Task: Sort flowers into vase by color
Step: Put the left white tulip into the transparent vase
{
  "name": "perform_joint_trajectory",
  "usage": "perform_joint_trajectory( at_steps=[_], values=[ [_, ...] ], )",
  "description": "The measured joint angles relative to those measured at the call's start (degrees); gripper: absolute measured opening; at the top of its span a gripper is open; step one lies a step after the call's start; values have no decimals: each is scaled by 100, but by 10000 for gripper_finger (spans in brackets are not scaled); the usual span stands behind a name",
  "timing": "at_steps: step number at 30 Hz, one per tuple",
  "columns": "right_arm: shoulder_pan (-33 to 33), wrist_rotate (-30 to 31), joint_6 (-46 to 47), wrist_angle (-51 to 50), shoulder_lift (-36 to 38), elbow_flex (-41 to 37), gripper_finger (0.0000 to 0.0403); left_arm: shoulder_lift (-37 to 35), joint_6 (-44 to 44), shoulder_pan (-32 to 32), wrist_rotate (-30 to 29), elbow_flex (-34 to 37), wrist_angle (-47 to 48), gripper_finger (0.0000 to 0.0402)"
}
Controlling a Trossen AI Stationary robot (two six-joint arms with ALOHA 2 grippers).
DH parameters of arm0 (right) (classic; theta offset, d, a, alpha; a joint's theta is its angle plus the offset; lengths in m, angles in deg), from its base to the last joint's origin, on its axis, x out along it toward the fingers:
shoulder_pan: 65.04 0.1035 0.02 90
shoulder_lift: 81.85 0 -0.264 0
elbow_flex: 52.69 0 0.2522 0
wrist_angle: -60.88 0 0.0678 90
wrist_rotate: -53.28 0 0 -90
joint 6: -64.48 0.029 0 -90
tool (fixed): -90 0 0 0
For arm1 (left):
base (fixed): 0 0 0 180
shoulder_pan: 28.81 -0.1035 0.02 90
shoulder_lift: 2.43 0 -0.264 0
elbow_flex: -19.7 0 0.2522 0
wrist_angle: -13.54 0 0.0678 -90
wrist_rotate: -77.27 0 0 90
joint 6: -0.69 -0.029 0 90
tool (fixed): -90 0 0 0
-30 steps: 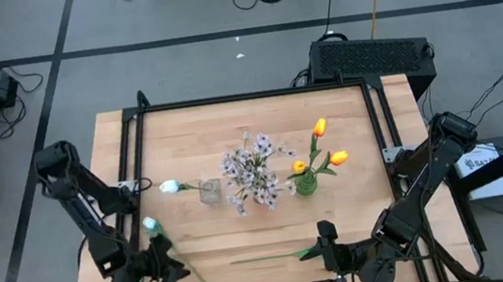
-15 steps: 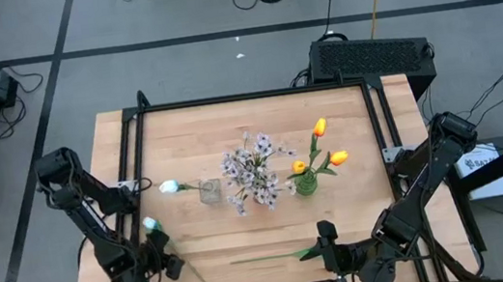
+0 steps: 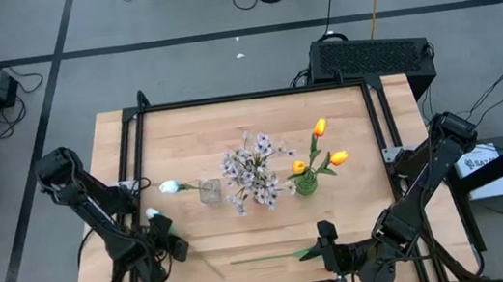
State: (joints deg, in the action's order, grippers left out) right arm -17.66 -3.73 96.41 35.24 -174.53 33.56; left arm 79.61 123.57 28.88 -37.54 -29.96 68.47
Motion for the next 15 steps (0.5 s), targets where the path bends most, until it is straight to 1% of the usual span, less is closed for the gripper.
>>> perform_joint_trajectory(
  at_steps=[2, 4, 8, 10, 14, 15],
  values=[
    [0, -2, 0, 0, 0, 0, 258, 0, -255, -177, -218, 0, -7, 210],
    [0, -2, -2, 0, 0, 0, 258, 0, -427, -395, -303, 0, -18, 210],
    [0, -4, -7, 0, 0, 0, 258, 0, -1187, -772, -300, 0, -304, 210],
    [0, -4, -7, 0, 0, 0, 258, 0, -1545, -878, -196, -15, -505, 210],
    [0, -7, -55, -2, -2, 0, 258, 2, -1983, -933, -155, -200, -573, 206],
    [-2, -7, -67, -2, -2, 0, 258, 2, -1973, -932, -143, -222, -572, 203]
  ],
)
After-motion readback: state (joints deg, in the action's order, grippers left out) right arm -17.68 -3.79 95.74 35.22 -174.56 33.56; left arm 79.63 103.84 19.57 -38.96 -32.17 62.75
